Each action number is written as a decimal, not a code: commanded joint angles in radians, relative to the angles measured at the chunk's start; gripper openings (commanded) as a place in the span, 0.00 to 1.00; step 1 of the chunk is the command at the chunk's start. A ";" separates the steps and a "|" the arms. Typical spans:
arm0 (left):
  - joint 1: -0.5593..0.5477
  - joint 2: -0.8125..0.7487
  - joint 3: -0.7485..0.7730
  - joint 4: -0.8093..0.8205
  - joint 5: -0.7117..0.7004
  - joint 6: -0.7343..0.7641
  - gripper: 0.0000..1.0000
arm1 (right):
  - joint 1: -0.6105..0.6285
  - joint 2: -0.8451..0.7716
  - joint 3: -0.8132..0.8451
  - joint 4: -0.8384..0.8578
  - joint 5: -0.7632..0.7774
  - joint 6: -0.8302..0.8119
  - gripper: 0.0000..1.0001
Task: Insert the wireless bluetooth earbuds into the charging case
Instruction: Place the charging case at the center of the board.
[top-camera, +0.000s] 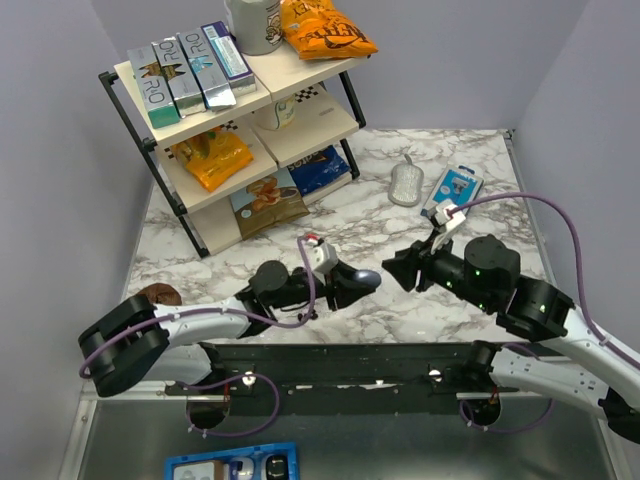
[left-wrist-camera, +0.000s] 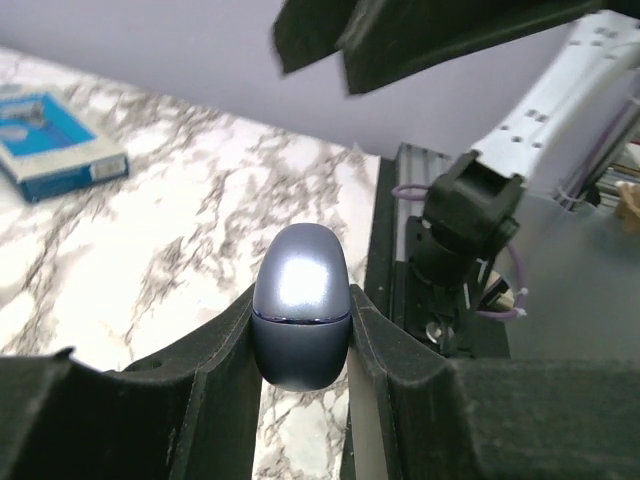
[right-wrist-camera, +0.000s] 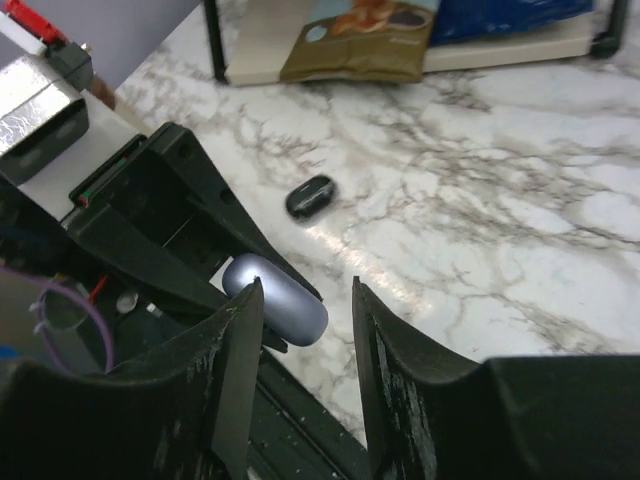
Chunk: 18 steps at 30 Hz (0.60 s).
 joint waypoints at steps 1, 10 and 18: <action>0.073 0.097 0.176 -0.315 -0.102 -0.148 0.00 | 0.003 -0.007 0.025 -0.043 0.270 0.066 0.51; 0.219 0.435 0.383 -0.217 0.047 -0.553 0.00 | 0.000 -0.051 -0.035 -0.015 0.337 0.121 0.54; 0.224 0.724 0.630 -0.247 0.046 -0.707 0.00 | -0.002 -0.054 -0.072 0.012 0.320 0.155 0.54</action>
